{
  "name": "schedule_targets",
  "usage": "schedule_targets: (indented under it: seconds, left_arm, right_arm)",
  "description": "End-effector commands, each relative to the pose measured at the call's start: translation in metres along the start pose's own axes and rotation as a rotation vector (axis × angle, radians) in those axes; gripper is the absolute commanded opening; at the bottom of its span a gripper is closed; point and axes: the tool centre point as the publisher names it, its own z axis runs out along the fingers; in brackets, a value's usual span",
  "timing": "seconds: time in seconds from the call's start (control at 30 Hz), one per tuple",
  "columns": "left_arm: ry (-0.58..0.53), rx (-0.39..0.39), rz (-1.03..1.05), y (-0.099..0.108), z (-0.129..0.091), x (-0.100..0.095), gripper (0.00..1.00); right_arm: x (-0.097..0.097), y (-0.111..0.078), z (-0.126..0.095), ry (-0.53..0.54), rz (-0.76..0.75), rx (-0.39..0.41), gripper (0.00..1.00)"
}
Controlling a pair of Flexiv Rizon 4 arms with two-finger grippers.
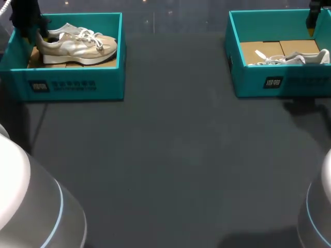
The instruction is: Take the shoe out of the shoebox, open the shoe tongue, remove and reinsert the insole, then place the shoe into the shoebox
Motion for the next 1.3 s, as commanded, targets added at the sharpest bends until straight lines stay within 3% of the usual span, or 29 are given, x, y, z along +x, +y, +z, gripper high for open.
schedule_targets:
  seconds: [0.03,0.17,0.3,0.4,0.47,0.53,0.57,1.0,1.3]
  left_arm:
    - [0.008,-0.018,0.004,-0.009,0.000,-0.004,0.62]
    - [0.016,-0.018,0.012,-0.011,0.000,-0.006,0.49]
    - [0.040,-0.018,0.008,-0.011,0.004,-0.007,0.45]
    - [0.053,-0.014,0.006,-0.011,0.006,-0.006,0.30]
    - [0.059,-0.014,0.006,-0.010,0.007,-0.005,0.26]
    - [0.064,-0.014,0.007,-0.010,0.007,-0.004,0.14]
    - [0.065,-0.015,0.007,-0.010,0.007,-0.003,0.00]
    - [0.065,-0.044,-0.011,-0.009,-0.031,0.009,0.00]
    - [0.089,-0.039,-0.057,-0.012,-0.083,0.013,0.00]
  right_arm:
    - [0.000,0.000,0.000,-0.001,0.001,-0.001,1.00]
    - [0.000,0.000,0.000,-0.001,0.001,-0.001,1.00]
    - [0.000,0.000,0.000,-0.001,0.001,-0.001,1.00]
    - [0.000,0.000,0.000,-0.001,0.001,-0.001,1.00]
    - [0.000,0.000,0.000,-0.001,0.001,-0.001,1.00]
    - [0.000,0.000,0.000,-0.001,0.001,-0.001,1.00]
    - [0.000,0.000,0.000,-0.001,0.001,-0.001,1.00]
    - [0.000,0.000,0.000,-0.001,0.001,-0.001,1.00]
    - [0.000,0.000,0.000,-0.001,0.001,-0.001,1.00]
